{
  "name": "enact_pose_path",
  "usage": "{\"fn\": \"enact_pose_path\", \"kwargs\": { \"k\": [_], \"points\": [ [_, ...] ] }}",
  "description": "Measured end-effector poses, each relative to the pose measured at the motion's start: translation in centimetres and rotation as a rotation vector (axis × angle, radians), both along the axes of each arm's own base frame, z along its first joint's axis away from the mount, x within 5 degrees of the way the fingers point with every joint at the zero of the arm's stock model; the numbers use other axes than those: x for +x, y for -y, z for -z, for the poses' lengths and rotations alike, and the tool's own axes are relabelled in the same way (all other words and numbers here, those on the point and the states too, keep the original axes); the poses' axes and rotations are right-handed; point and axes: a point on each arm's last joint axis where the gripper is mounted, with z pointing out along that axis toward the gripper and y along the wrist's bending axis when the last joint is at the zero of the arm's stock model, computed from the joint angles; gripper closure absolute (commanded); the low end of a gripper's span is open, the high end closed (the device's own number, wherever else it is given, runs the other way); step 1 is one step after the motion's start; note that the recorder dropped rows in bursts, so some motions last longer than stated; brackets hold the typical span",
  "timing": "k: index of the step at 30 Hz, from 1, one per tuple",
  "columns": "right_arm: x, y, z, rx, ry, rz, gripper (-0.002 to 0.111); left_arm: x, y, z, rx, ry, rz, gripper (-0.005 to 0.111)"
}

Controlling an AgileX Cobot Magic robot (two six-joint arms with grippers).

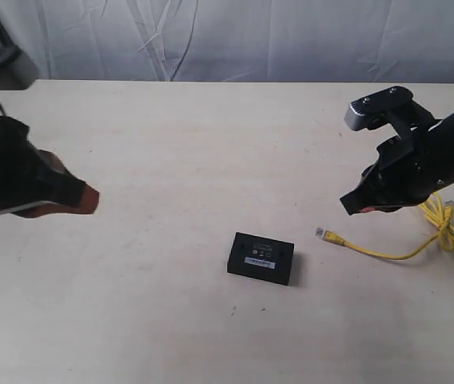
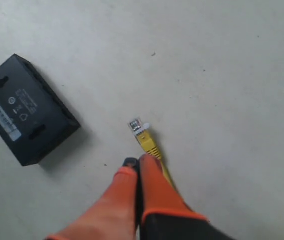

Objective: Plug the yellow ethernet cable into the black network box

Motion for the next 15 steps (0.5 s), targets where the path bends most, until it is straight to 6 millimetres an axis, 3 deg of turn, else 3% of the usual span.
{"fn": "enact_pose_path", "kwargs": {
  "k": [9,15],
  "points": [
    [0.2,0.0,1.1,-0.009,-0.039,0.002,0.109,2.4,7.0,1.6,0.031,-0.053,0.180,0.107],
    [1.4,-0.4,2.4,-0.108,-0.114,-0.126,0.109,3.7,8.8,2.9,0.058,-0.049,0.199,0.107]
  ]
}}
